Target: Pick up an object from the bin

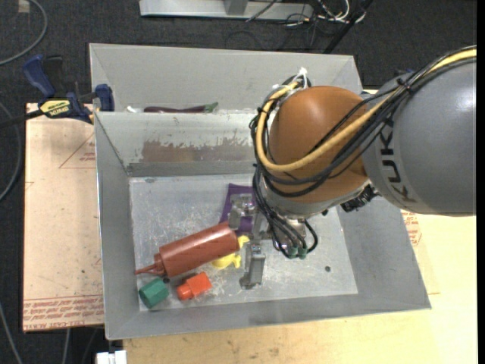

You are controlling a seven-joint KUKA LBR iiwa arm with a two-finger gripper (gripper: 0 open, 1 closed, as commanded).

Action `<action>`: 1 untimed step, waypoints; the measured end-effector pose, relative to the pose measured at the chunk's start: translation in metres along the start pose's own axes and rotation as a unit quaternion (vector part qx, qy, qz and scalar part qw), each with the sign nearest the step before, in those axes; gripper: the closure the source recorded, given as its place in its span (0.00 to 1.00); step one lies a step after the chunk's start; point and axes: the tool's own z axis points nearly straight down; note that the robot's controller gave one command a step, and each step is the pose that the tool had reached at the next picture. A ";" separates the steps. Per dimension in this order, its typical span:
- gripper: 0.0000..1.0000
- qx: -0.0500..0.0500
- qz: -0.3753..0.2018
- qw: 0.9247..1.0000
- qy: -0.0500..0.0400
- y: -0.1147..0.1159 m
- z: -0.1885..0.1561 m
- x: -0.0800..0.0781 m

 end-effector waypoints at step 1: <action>0.00 -0.001 0.002 1.000 -0.004 -0.001 -0.004 -0.002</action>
Offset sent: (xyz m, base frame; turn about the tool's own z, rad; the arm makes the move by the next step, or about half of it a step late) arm 0.0323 0.0365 -0.1318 0.1115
